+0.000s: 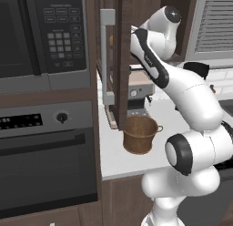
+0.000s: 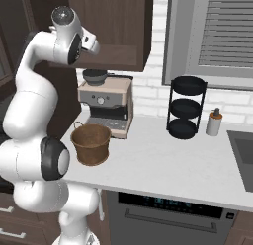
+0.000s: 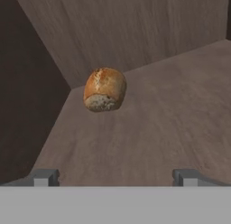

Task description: Open the cabinet, pick up the bread from the cabinet and place it in the basket. Then move the basket to the dining counter.

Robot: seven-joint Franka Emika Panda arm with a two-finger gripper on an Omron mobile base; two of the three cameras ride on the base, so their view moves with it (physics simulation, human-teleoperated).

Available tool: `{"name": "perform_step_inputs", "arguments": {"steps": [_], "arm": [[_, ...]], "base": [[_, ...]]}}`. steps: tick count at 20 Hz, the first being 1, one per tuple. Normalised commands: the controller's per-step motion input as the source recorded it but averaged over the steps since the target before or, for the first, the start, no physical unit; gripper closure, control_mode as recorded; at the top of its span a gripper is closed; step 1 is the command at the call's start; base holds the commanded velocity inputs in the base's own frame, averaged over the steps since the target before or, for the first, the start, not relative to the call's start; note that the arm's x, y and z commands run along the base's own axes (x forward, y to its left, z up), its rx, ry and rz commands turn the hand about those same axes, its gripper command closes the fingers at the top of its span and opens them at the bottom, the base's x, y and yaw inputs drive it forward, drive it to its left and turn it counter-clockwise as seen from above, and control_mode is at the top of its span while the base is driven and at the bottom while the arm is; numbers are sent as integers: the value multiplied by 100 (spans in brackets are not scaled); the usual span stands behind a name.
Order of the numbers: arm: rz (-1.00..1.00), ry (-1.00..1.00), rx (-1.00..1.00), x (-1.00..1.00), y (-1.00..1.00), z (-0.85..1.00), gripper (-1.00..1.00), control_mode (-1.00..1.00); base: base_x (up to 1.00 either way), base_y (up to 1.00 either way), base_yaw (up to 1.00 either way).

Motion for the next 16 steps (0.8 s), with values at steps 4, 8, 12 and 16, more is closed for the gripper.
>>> {"name": "perform_step_inputs", "arguments": {"steps": [4, 8, 12, 16], "arm": [[0, 0, 0, 36, 15, 0, -100, -100], [0, -1, -2, 28, 23, -4, -100, -100], [0, 0, -4, 36, 12, -18, -100, -100], [0, 0, -6, 53, -1, -5, -100, -100]], "base": [[0, 0, 0], [0, 0, 0], [0, 0, 0], [0, 0, 0]]}}
